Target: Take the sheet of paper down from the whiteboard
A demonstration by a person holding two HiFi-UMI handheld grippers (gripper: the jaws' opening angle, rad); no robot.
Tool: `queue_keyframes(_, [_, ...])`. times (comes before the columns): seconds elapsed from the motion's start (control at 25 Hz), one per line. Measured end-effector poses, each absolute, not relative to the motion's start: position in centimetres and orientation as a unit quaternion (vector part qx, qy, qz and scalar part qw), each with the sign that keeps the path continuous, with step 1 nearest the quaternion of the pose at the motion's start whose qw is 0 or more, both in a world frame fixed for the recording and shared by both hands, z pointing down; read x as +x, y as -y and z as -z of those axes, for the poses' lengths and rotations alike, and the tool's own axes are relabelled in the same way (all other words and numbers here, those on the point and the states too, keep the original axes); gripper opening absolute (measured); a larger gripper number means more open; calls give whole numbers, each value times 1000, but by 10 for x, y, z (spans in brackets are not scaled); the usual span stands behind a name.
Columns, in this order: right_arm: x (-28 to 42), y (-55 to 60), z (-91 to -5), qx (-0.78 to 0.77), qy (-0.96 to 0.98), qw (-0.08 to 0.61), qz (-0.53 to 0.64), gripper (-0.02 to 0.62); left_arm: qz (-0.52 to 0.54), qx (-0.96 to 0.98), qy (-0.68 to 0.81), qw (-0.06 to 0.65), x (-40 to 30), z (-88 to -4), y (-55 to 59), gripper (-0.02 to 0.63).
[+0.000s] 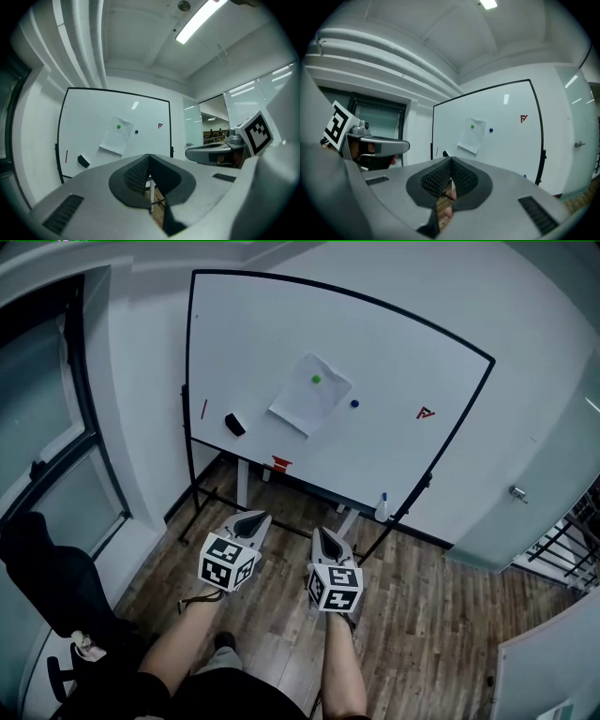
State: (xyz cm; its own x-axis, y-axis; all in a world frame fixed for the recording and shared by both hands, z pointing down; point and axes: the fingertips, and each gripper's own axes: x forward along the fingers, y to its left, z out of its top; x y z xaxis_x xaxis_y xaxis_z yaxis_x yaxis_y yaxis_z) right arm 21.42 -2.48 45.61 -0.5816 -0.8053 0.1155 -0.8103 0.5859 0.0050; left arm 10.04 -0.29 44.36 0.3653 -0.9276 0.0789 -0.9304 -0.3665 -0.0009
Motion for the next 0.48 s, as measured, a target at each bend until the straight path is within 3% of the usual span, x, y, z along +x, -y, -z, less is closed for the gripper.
queue_keyframes(0.48, [153, 152, -448, 475, 878, 49, -31, 25, -30, 837, 546, 27, 27, -439, 137, 21])
